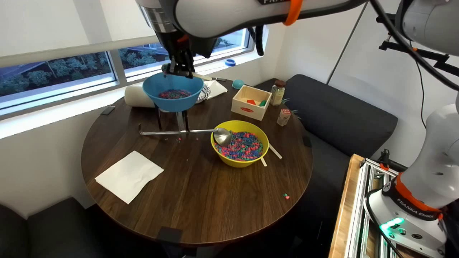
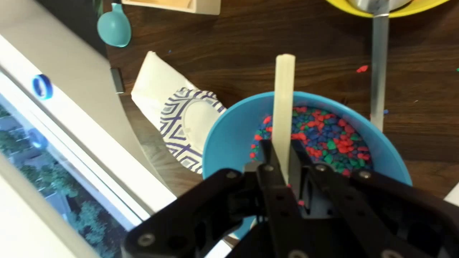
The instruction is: Pick up the far right white spoon, scoop a spoonful of the substance from the yellow bowl and pour it into the blue bowl, put the white spoon back onto the table
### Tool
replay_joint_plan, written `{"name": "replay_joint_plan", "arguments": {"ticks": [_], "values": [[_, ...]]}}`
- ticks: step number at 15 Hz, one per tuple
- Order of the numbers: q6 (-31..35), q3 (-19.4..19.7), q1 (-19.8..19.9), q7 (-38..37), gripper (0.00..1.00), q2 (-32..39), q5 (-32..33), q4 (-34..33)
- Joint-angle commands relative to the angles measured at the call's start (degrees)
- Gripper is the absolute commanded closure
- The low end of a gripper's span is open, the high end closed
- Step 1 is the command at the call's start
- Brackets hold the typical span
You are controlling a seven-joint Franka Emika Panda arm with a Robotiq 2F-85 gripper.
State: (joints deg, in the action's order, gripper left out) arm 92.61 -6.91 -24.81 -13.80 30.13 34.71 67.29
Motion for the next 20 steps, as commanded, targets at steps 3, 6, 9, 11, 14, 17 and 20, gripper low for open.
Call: {"name": "replay_joint_plan", "arguments": {"ticks": [3,6,9,11,14,17,20], "values": [[-0.5,2.1,-3.9,-2.0,0.97,0.2,11.5,0.3],[-0.3,2.8,-4.6,-2.7,0.97,0.2,15.9,1.6],[-0.4,3.2,-5.1,-3.7,0.97,0.1,19.2,3.4],[-0.1,3.3,-5.5,-4.5,0.97,-0.2,21.2,5.2],[0.0,3.3,-6.6,-6.1,0.97,-0.8,24.6,8.3],[-0.5,3.2,-7.4,-8.2,0.97,-1.0,27.2,9.9],[-1.1,3.2,-7.7,-9.5,0.97,-1.4,28.5,10.8]]}}
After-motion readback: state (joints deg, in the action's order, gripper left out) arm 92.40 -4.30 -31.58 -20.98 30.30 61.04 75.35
